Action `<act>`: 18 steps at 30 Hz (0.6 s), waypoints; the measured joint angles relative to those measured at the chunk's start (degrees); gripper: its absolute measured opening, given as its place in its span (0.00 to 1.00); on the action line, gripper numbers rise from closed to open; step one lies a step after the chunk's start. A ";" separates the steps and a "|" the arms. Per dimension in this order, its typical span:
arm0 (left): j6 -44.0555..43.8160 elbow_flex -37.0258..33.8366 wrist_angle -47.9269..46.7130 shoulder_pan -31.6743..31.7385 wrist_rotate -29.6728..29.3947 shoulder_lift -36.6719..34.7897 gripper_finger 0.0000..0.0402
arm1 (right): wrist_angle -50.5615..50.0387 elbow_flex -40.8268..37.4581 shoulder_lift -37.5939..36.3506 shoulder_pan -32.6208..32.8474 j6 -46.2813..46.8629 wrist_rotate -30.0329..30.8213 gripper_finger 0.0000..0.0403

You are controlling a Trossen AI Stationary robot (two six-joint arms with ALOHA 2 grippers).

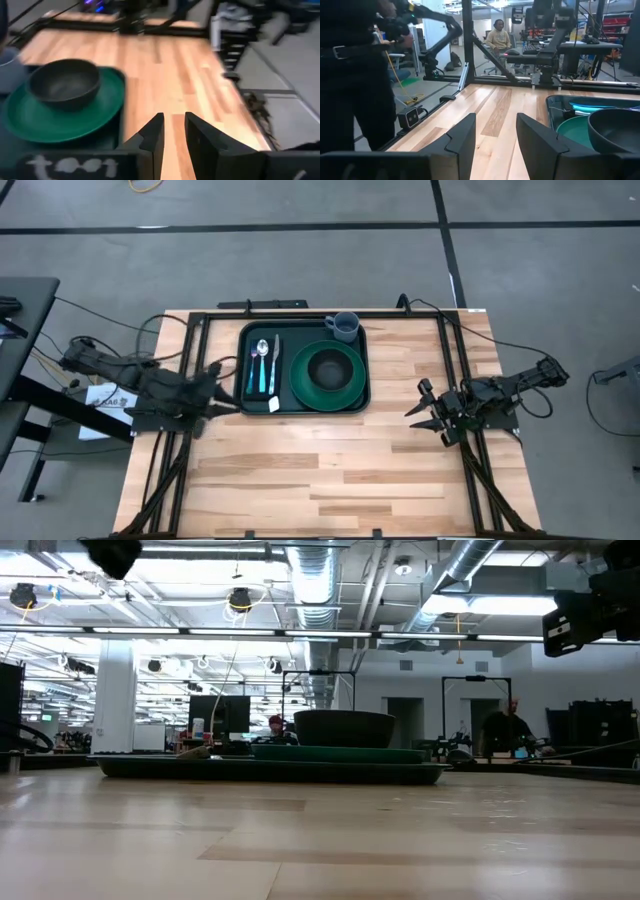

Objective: Set up tray
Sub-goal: Return to Home Position

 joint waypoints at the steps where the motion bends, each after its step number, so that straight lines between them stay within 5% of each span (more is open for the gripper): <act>1: 1.05 -2.03 0.43 -0.16 1.42 -3.11 0.17 | 0.00 -0.01 0.00 0.00 0.00 0.00 0.33; 12: 6.80 -19.54 7.50 -0.40 3.98 -30.77 0.17 | 0.00 -0.01 0.00 0.00 0.00 0.00 0.33; 18: 7.81 -22.56 18.86 -0.18 0.27 -30.06 0.17 | -0.03 -0.01 0.03 0.00 0.01 0.02 0.33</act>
